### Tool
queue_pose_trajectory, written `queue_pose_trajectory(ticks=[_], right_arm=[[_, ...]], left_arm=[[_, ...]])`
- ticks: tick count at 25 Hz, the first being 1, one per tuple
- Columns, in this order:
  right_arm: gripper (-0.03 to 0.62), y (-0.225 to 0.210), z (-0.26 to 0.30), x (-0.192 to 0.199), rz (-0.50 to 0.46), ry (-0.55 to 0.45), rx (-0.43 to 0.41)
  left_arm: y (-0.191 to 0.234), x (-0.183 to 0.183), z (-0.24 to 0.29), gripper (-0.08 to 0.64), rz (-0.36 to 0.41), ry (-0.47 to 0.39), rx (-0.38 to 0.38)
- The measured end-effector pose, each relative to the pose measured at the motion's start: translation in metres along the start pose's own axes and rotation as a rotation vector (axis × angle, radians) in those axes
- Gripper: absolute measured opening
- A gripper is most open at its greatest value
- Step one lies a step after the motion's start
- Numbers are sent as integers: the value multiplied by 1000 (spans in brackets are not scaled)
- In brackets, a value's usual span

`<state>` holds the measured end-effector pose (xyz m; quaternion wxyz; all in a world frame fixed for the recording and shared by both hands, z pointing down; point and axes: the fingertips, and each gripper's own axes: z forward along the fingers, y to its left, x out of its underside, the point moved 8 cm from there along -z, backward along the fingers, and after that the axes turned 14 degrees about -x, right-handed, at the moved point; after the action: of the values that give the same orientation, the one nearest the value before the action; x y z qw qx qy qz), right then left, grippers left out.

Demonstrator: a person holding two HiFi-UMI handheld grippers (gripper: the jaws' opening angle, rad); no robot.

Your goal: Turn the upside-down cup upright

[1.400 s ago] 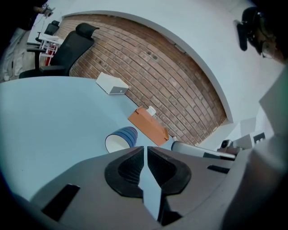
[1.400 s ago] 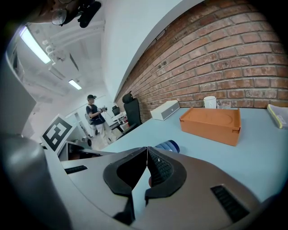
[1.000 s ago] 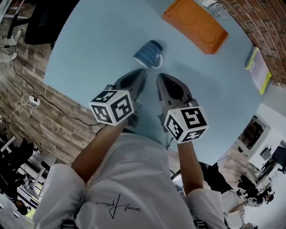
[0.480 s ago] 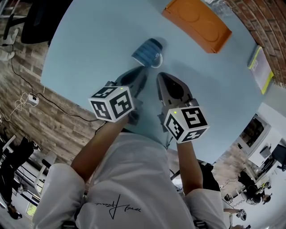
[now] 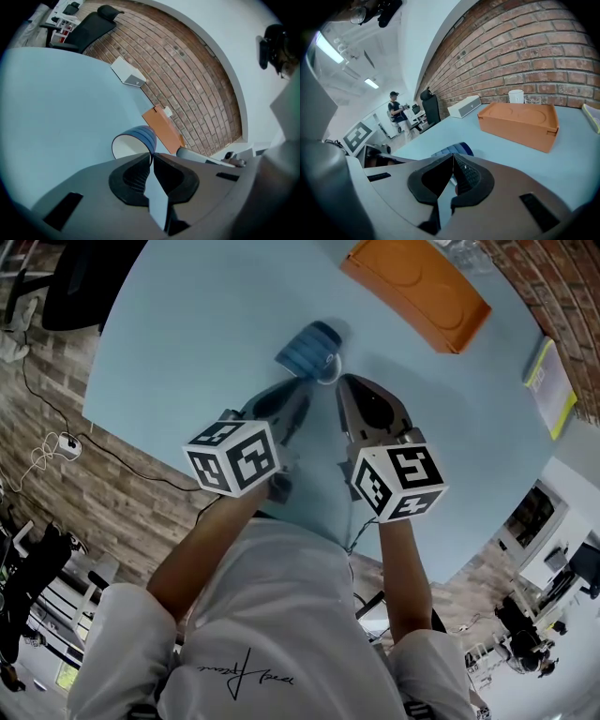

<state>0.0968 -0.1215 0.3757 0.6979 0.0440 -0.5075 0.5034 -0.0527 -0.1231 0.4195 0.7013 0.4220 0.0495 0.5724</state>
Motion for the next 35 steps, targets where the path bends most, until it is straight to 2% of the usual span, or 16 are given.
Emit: queue_pose_trajectory(ticks=[16, 35], right_arm=[[21, -32, 38, -17, -172, 112, -31], [21, -36, 38, -17, -178, 114, -27]], left_arm=[[-3, 2, 5, 9, 51, 17, 12], [7, -11, 2, 11, 47, 0, 1]])
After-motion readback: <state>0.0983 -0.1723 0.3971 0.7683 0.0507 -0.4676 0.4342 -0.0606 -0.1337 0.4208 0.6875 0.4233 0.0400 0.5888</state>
